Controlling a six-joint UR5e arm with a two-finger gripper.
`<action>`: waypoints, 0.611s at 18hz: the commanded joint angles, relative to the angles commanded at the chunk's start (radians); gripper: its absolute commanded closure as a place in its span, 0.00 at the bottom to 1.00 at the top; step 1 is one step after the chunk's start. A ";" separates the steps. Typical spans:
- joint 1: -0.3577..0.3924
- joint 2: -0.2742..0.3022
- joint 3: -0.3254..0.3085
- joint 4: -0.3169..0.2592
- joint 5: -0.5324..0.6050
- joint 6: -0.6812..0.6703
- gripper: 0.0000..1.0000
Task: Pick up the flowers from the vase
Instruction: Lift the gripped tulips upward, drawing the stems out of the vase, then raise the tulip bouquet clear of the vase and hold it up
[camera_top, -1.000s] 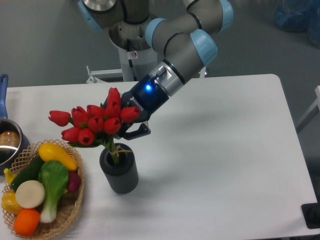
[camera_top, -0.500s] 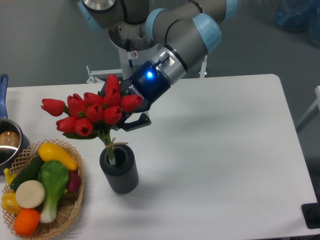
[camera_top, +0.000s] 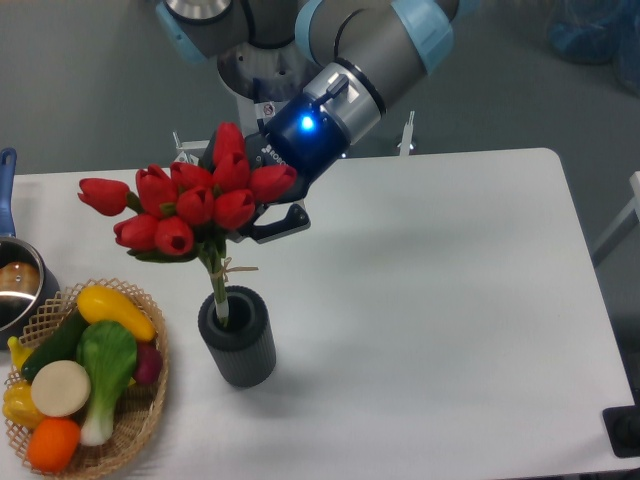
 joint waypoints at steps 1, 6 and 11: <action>0.009 0.000 0.002 0.000 0.000 0.002 0.71; 0.083 -0.001 0.041 0.000 0.008 0.014 0.71; 0.133 -0.009 0.048 0.000 0.012 0.078 0.71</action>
